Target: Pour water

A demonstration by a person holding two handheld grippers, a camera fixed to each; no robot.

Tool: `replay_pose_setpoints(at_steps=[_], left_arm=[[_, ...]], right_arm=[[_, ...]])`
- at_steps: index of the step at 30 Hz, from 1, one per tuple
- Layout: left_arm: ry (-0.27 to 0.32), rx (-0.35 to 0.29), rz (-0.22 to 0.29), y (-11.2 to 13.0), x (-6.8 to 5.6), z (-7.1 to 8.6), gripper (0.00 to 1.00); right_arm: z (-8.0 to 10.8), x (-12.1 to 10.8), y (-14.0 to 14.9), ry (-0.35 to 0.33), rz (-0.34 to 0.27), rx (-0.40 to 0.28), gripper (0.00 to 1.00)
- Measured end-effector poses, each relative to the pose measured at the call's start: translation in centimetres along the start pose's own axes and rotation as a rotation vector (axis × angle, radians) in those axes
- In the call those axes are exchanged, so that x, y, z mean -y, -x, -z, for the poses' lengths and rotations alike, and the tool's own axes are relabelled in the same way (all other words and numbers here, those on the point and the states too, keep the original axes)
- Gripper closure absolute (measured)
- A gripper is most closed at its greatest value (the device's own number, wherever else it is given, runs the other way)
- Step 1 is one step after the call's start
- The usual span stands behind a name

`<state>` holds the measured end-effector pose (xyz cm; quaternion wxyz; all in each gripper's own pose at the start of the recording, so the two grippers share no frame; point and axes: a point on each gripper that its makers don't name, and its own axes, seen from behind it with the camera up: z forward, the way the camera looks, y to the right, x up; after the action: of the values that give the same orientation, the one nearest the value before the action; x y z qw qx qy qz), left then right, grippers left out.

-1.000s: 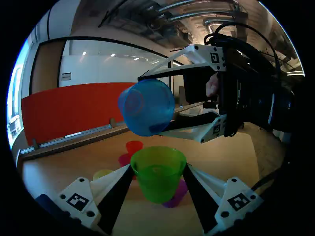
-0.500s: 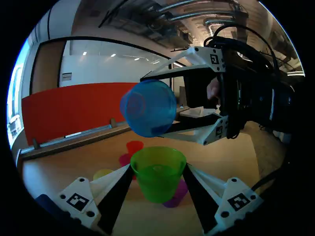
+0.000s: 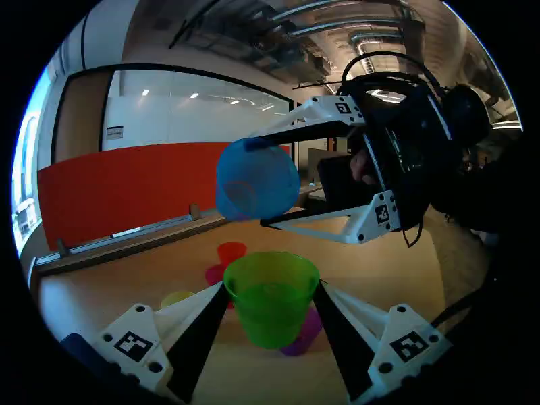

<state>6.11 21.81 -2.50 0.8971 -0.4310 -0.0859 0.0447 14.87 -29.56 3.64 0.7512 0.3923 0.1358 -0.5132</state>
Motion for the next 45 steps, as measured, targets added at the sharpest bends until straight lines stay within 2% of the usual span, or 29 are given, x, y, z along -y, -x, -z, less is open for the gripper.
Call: replay_pose_setpoints(at_steps=[4, 14, 23, 29, 34, 38, 45], left_arm=[[0.0, 0.002, -0.002, 0.1, -0.1, 0.0, 0.14], [-0.001, 0.006, -0.006, 0.2, -0.1, 0.0, 0.14], [-0.006, 0.003, -0.004, 0.0, 0.0, 0.2, 0.14], [-0.011, 0.004, -0.001, 0.3, 0.3, 0.4, 0.14], [-0.018, 0.016, -0.002, 0.8, 0.6, 0.7, 0.14], [-0.024, 0.027, -0.006, 1.2, 0.7, 0.8, 0.14], [-0.021, 0.047, -0.007, 1.6, 0.6, 1.2, 0.14]], right_arm=[[0.2, 0.7, 0.6, -0.018, -0.138, 0.009, 0.09], [0.7, 2.2, 1.6, -0.055, -0.425, 0.037, 0.09], [0.9, 2.5, 2.6, -0.086, -0.75, 0.073, 0.09], [1.2, 2.6, 3.6, -0.085, -0.923, 0.096, 0.09], [1.9, 3.8, 4.1, -0.115, -1.023, 0.119, 0.09], [2.3, 4.7, 4.4, -0.14, -1.073, 0.144, 0.09], [3.5, 5.5, 4.9, -0.162, -1.085, 0.167, 0.09]])
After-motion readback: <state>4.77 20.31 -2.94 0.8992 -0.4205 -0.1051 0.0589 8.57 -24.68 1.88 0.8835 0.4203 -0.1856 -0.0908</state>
